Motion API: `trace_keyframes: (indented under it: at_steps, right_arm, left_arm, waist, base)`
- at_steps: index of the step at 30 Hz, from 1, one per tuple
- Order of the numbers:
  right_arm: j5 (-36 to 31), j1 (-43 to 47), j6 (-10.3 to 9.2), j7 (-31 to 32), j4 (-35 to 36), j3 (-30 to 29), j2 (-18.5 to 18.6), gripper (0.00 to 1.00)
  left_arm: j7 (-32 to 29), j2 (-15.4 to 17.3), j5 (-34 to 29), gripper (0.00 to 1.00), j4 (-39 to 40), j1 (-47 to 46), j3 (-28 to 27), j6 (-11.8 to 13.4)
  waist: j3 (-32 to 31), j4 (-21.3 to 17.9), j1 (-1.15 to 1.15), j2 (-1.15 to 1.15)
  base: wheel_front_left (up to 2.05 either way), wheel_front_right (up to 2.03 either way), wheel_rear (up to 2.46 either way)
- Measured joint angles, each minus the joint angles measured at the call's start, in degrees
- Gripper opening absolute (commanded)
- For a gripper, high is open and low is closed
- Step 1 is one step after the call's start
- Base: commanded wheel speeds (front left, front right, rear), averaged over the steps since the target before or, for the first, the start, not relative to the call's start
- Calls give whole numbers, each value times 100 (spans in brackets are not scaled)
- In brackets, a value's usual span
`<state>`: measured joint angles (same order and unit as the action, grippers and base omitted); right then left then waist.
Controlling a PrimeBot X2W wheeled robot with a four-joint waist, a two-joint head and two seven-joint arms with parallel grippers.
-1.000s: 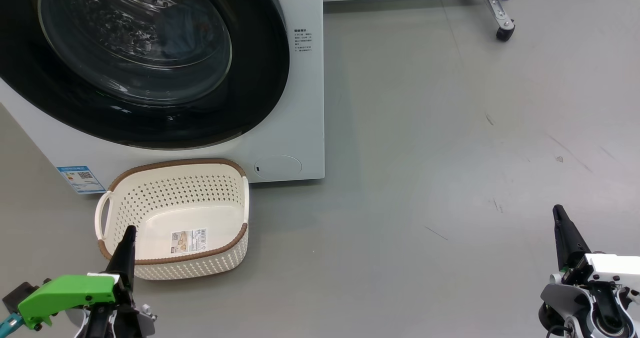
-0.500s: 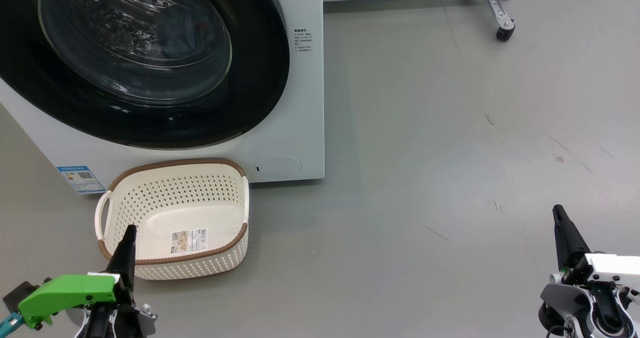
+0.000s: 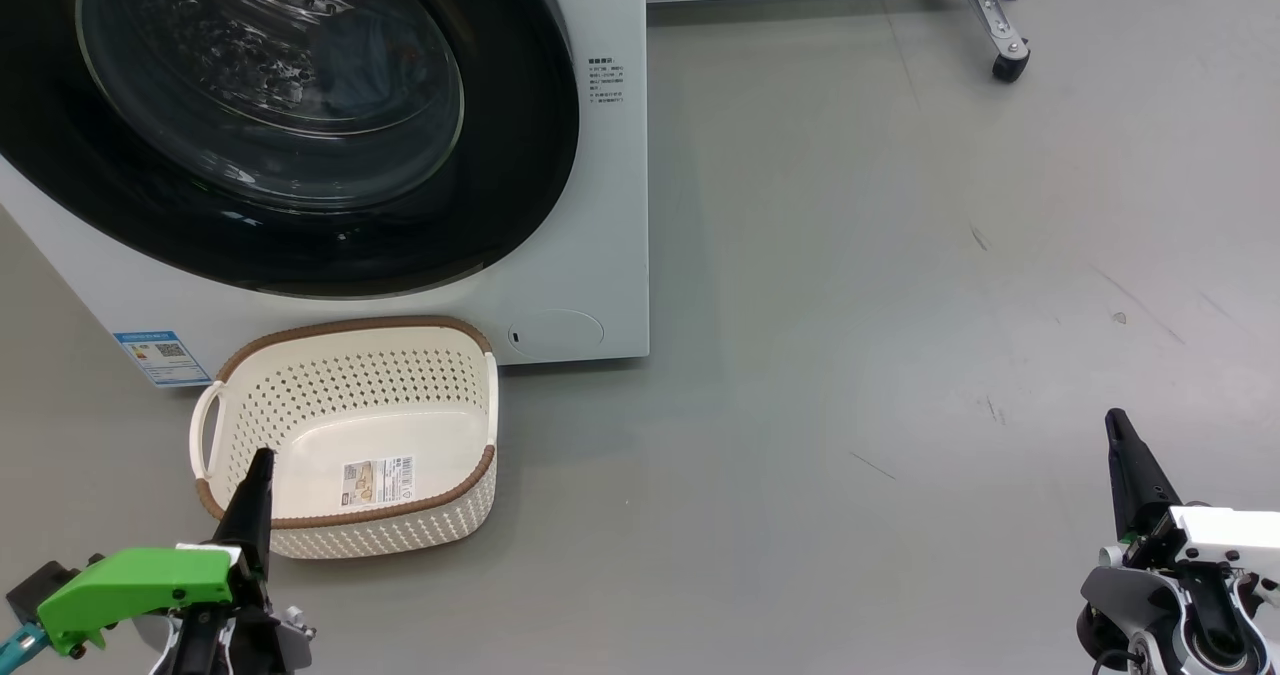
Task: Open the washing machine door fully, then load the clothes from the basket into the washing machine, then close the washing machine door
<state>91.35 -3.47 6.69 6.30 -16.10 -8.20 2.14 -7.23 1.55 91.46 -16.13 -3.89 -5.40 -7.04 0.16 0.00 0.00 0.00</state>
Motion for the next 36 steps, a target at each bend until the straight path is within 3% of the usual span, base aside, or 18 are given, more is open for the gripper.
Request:
trace_keyframes:
  at_steps: [36]
  right_arm:
    - [33,0,0,-1,3,7,-3,0]
  left_arm:
    - [31,0,1,0,20,1,16,0]
  waist:
    - [1,0,0,0]
  base:
    - [0,0,0]
